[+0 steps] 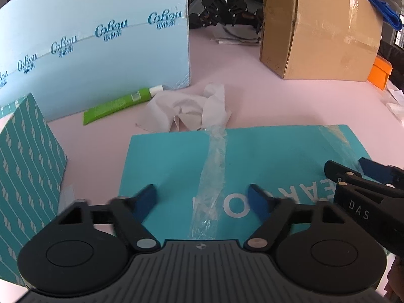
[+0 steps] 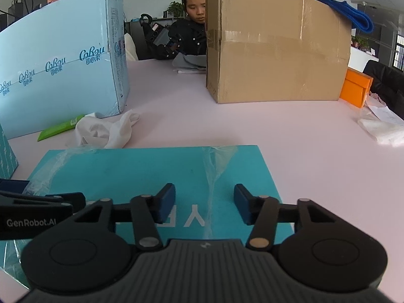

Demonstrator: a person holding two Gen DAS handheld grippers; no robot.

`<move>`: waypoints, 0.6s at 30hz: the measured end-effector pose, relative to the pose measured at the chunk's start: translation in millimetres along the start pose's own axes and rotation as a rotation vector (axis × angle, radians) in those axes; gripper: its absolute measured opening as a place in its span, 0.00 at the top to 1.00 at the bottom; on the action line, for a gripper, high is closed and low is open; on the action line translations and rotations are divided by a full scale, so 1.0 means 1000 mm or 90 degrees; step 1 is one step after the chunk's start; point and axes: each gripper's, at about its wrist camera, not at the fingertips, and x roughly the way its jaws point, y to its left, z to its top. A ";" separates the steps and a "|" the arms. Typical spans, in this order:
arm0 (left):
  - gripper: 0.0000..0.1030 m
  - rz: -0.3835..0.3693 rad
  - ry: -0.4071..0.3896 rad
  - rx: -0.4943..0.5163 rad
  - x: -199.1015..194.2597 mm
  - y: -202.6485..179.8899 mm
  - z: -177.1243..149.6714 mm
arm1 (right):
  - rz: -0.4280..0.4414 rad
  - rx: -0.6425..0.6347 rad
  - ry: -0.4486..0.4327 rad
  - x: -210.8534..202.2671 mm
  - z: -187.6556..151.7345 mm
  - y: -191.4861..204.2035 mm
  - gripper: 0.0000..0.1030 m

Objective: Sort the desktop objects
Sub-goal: 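Close both tools on the edge of the teal bag, then lift the teal bag off the desk with both tools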

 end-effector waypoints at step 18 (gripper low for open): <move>0.91 -0.064 0.026 -0.001 -0.002 -0.005 0.009 | 0.025 0.056 0.021 -0.001 0.007 -0.011 0.93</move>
